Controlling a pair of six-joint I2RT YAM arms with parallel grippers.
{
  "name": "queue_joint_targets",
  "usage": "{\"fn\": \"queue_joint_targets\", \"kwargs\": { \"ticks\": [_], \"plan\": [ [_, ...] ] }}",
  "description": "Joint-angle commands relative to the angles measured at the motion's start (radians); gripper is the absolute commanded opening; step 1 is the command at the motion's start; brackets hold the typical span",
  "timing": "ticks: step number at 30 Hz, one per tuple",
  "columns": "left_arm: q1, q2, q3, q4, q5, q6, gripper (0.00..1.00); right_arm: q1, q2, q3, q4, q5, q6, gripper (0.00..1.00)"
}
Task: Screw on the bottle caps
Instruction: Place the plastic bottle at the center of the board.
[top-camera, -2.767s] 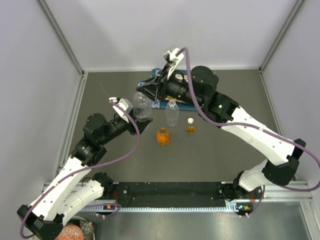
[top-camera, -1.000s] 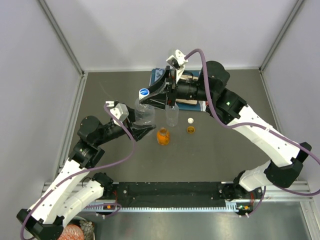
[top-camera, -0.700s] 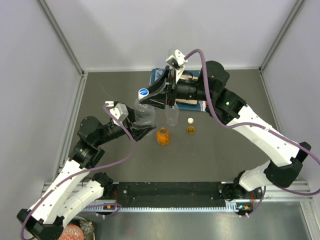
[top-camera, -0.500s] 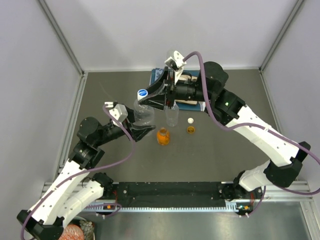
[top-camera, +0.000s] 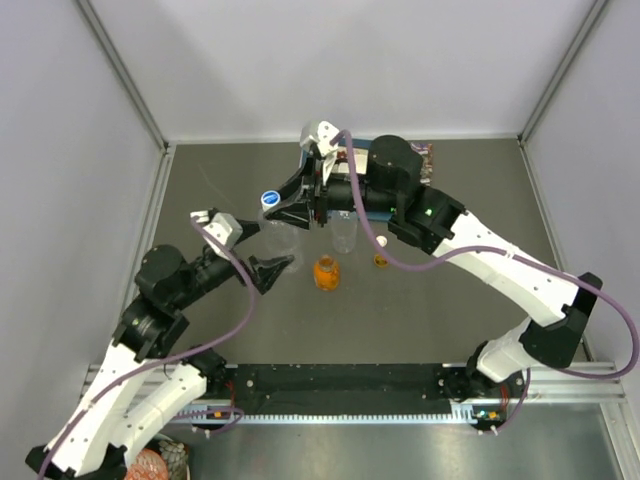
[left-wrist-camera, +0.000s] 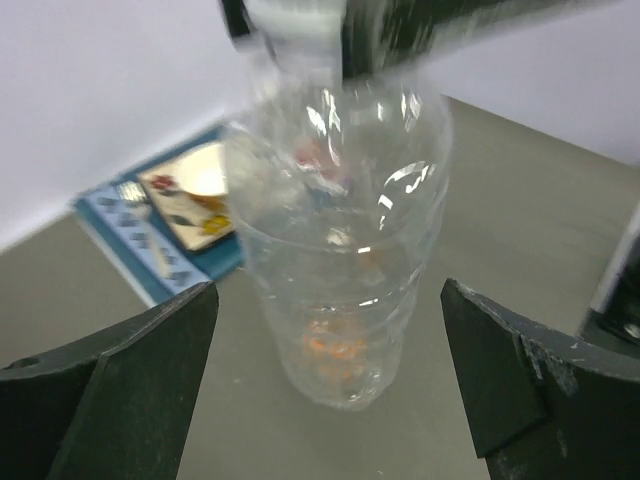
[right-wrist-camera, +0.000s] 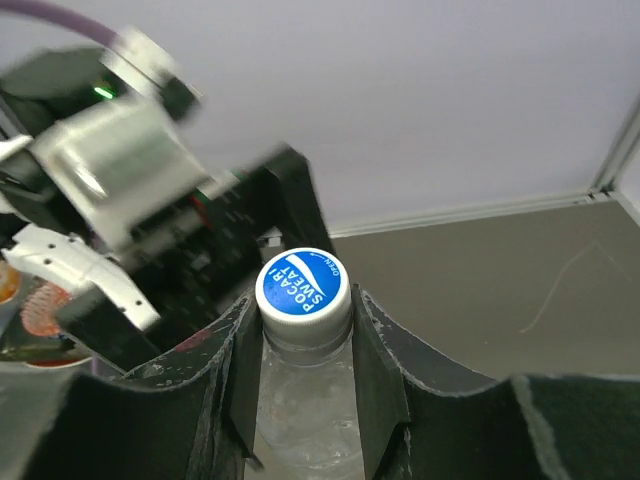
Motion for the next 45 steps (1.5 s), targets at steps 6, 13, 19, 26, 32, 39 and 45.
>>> {"fn": "queue_joint_targets", "kwargs": {
  "ticks": [6, 13, 19, 26, 32, 39, 45],
  "plan": [
    [0.004, -0.137, 0.326, -0.162, -0.648, 0.145, 0.99, 0.005, 0.169, 0.050, 0.086, 0.135, -0.031, 0.00],
    [0.003, -0.185, 0.443, -0.157, -0.740, 0.150, 0.99, 0.006, 0.564, 0.350, 0.265, 0.168, 0.073, 0.00],
    [0.003, -0.192, 0.441, -0.195, -0.730, 0.113, 0.99, 0.008, 0.910, 0.694, 0.374, 0.316, 0.090, 0.00],
    [0.003, -0.189, 0.446, -0.204, -0.713, 0.085, 0.99, 0.011, 1.057, 0.815, 0.436, 0.451, 0.041, 0.00],
    [0.003, -0.191, 0.432, -0.209, -0.705, 0.059, 0.99, 0.014, 1.056, 0.762, 0.451, 0.471, -0.005, 0.00],
    [0.003, -0.188, 0.423, -0.203, -0.705, 0.052, 0.99, 0.014, 1.053, 0.707, 0.453, 0.478, -0.005, 0.00],
    [0.003, -0.185, 0.424, -0.209, -0.699, 0.047, 0.99, 0.012, 1.027, 0.630, 0.436, 0.482, 0.008, 0.00]
  ]
}}
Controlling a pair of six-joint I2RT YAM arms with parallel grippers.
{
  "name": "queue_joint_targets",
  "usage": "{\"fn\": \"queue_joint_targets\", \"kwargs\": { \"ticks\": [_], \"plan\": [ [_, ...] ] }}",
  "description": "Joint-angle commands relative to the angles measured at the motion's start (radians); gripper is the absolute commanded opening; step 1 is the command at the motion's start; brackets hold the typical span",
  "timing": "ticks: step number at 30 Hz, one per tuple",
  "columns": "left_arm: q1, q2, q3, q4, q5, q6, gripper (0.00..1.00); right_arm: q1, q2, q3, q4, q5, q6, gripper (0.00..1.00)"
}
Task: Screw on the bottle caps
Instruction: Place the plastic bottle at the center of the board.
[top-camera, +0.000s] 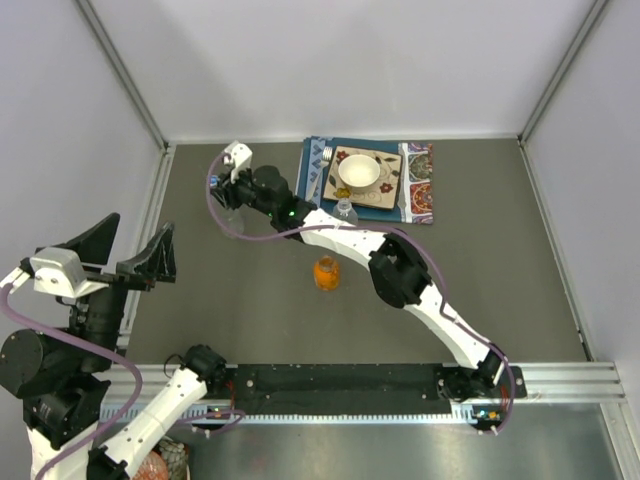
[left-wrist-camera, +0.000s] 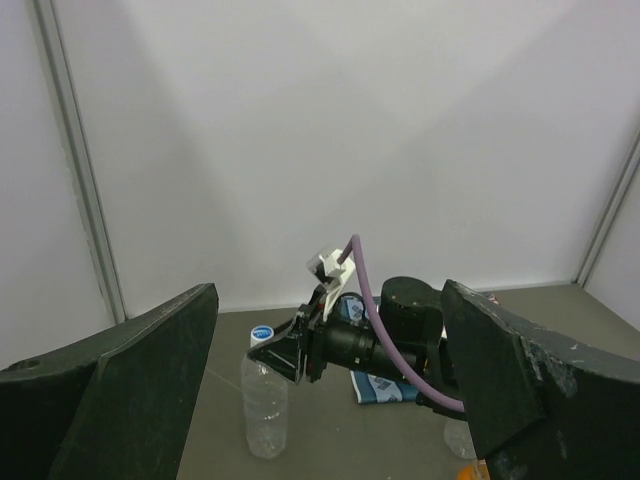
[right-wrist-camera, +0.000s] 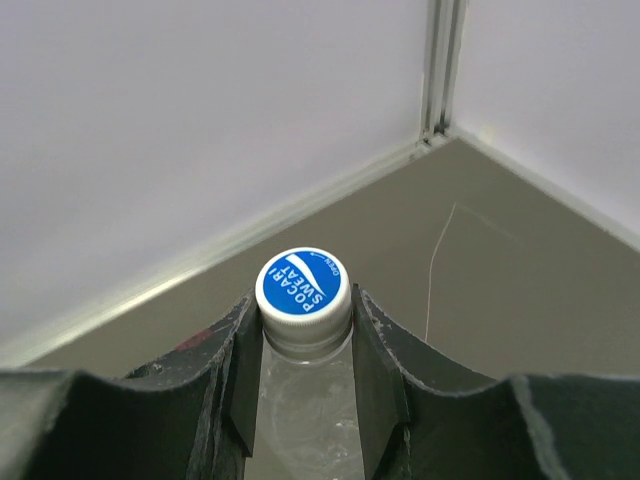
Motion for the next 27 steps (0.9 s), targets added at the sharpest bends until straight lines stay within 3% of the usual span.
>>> {"fn": "queue_joint_targets", "kwargs": {
  "ticks": [1, 9, 12, 13, 16, 22, 27],
  "plan": [
    [0.002, 0.016, 0.000, 0.012, 0.011, -0.019, 0.99, 0.013, -0.046, -0.051, 0.033, 0.008, 0.001, 0.00],
    [0.004, 0.017, 0.001, 0.012, 0.017, -0.027, 0.99, 0.013, -0.076, -0.134, 0.070, 0.011, 0.020, 0.00],
    [0.004, 0.019, 0.001, 0.012, 0.016, -0.026, 0.99, 0.013, -0.080, -0.143, 0.068, 0.008, 0.026, 0.10],
    [0.004, 0.019, 0.001, 0.012, 0.016, -0.027, 0.99, 0.011, -0.080, -0.143, 0.065, 0.008, 0.028, 0.26],
    [0.004, 0.021, -0.002, 0.012, 0.016, -0.032, 0.99, 0.013, -0.080, -0.139, 0.056, -0.003, 0.021, 0.48],
    [0.004, 0.016, -0.008, 0.012, 0.016, -0.041, 0.99, 0.013, -0.074, -0.099, 0.015, -0.026, 0.009, 0.62],
    [0.004, 0.016, -0.011, 0.010, 0.017, -0.044, 0.99, 0.013, -0.080, -0.093, 0.006, -0.039, -0.003, 0.65]
  ]
}}
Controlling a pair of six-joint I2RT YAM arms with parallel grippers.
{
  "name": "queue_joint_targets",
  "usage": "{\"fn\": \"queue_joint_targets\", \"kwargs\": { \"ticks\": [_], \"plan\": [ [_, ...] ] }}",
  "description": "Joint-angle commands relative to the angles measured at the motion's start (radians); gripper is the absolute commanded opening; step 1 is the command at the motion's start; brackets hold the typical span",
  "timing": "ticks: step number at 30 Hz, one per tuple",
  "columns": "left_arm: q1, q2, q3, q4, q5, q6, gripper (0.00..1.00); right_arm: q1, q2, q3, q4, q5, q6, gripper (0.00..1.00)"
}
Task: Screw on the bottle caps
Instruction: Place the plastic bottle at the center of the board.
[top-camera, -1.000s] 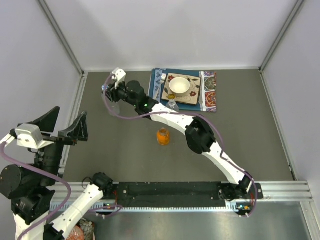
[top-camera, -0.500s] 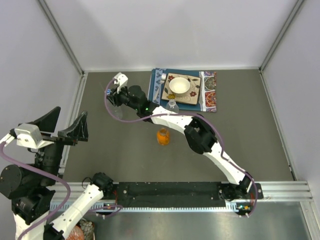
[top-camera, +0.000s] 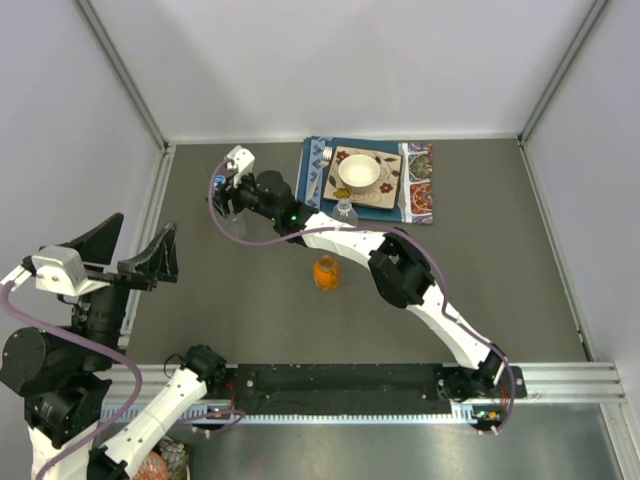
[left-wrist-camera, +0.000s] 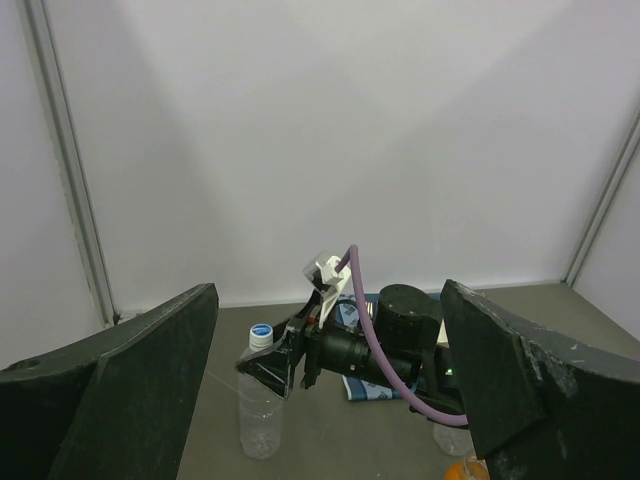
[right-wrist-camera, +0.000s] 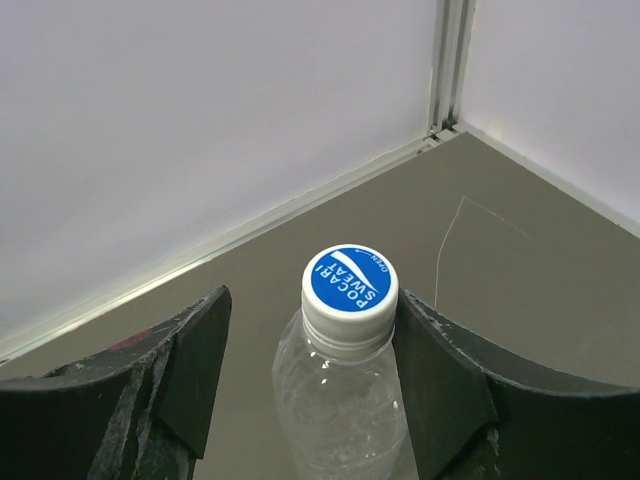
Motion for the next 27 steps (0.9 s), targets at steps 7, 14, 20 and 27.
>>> {"fn": "queue_joint_targets", "kwargs": {
  "ticks": [7, 14, 20, 27],
  "plan": [
    [0.005, 0.013, -0.011, 0.014, 0.015, -0.017, 0.99, 0.012, -0.060, 0.040, -0.093, -0.052, -0.021, 0.67],
    [0.007, 0.008, -0.020, 0.012, 0.021, -0.045, 0.99, 0.012, -0.066, 0.062, -0.109, -0.069, -0.036, 0.69],
    [0.011, 0.006, -0.026, 0.015, 0.025, -0.049, 0.99, 0.012, -0.074, 0.071, -0.120, -0.095, -0.042, 0.77],
    [0.011, 0.006, -0.025, 0.013, 0.027, -0.052, 0.99, 0.012, -0.082, 0.071, -0.123, -0.093, -0.059, 0.82]
  ]
}}
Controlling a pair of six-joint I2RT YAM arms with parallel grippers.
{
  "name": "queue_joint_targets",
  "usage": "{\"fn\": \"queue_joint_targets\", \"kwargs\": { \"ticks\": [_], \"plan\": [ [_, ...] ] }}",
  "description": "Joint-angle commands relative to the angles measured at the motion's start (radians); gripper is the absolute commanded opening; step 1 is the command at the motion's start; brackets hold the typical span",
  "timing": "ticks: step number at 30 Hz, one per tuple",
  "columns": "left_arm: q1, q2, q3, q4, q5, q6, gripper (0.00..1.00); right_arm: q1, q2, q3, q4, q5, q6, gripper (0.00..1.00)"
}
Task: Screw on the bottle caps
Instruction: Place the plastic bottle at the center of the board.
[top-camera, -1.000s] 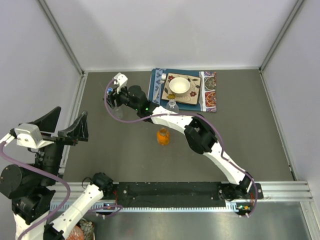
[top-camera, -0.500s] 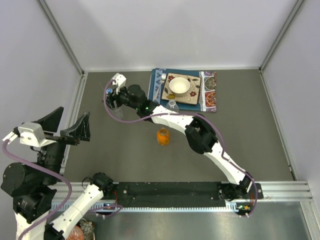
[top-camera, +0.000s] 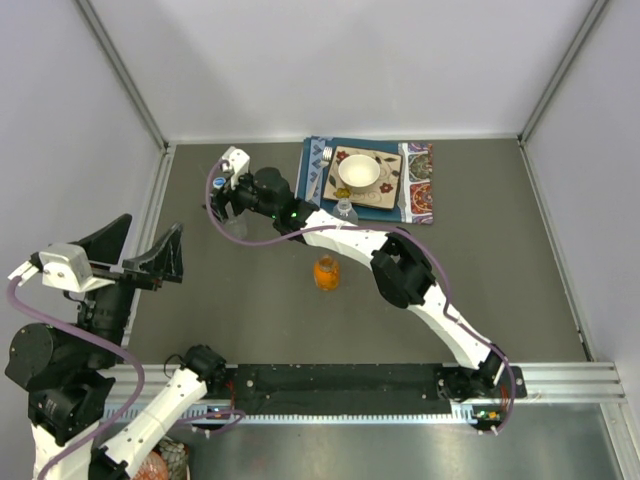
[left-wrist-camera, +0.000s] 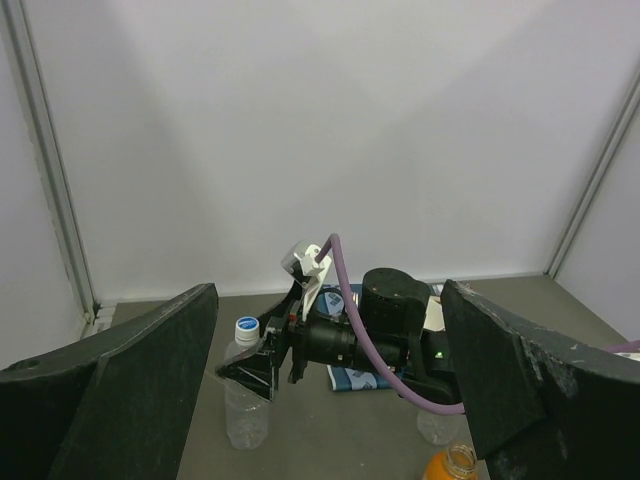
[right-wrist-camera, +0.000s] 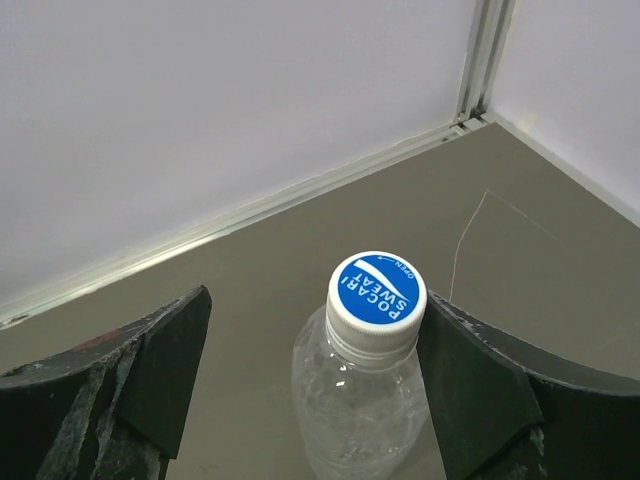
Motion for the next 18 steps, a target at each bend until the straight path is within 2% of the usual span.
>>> {"fn": "queue_joint_targets", "kwargs": {
  "ticks": [1, 18],
  "plan": [
    [0.007, 0.006, -0.005, 0.021, 0.008, -0.012, 0.99, 0.012, -0.072, 0.042, -0.032, -0.013, -0.020, 0.82],
    [0.010, -0.003, -0.006, 0.018, 0.009, -0.023, 0.98, 0.004, -0.118, 0.044, -0.040, -0.016, -0.058, 0.88]
  ]
}}
